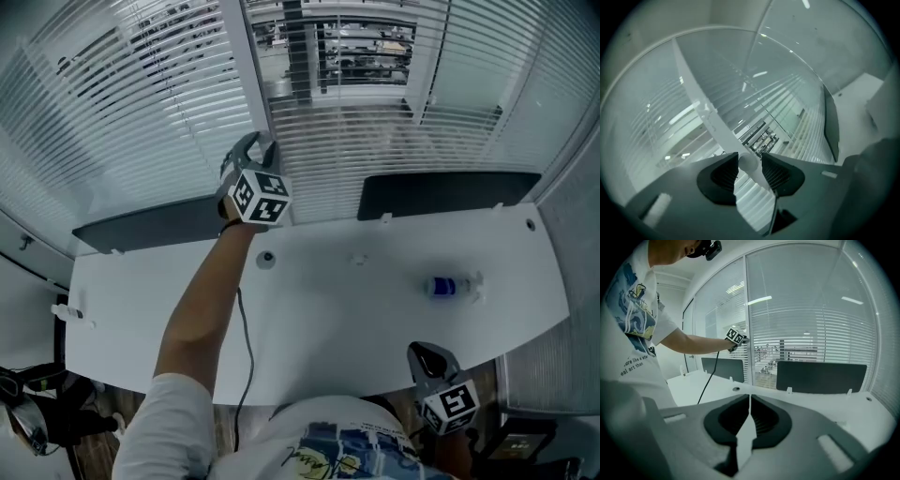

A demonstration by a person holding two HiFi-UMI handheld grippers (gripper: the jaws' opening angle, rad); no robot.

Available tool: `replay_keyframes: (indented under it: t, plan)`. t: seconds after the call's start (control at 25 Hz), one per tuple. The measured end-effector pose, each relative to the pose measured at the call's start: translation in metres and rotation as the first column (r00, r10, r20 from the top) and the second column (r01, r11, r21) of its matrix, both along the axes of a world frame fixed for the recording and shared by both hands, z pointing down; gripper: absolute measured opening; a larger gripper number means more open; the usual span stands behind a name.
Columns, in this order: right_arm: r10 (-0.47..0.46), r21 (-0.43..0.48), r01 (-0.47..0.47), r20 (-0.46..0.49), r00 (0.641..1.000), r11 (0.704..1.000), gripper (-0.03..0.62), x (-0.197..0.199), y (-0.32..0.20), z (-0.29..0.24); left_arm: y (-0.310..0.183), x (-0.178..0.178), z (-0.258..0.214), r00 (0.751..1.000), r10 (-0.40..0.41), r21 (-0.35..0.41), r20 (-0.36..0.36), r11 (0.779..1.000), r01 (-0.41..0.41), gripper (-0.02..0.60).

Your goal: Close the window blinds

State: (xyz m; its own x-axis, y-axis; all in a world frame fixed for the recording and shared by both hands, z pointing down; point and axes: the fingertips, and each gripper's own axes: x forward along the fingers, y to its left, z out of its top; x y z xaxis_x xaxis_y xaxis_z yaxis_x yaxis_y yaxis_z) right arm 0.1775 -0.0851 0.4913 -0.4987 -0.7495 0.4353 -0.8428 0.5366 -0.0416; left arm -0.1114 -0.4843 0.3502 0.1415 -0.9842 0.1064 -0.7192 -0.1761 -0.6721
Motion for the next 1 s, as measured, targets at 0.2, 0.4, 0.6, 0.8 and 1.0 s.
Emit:
replay_keyframes:
  t: [0.2,0.4,0.6,0.8,1.0]
  plan:
    - [-0.001,-0.005,0.001,0.005,1.0,1.0,0.012,-0.003,0.004,-0.002,0.003,0.001,0.006,0.932,0.035,0.01,0.36,0.999,-0.041,0.163]
    - [-0.004,-0.011,0.004,0.006,1.0,1.0,0.012,-0.004,0.01,-0.001,-0.001,0.001,0.005,0.838,0.058,0.005,0.542,0.997,-0.072,0.173]
    - [0.001,-0.014,-0.001,0.006,1.0,1.0,0.012,-0.004,0.013,0.0,-0.01,-0.001,0.013,0.765,0.086,-0.043,0.638,0.996,-0.077,0.175]
    - [0.008,-0.01,-0.008,0.01,1.0,1.0,0.012,-0.002,0.011,0.0,-0.015,-0.001,0.015,0.749,0.078,-0.041,0.658,0.997,-0.068,0.132]
    - [0.002,-0.014,-0.001,0.017,1.0,1.0,0.012,-0.002,0.01,0.005,-0.013,0.0,0.012,0.826,0.039,-0.022,0.562,0.999,-0.031,0.13]
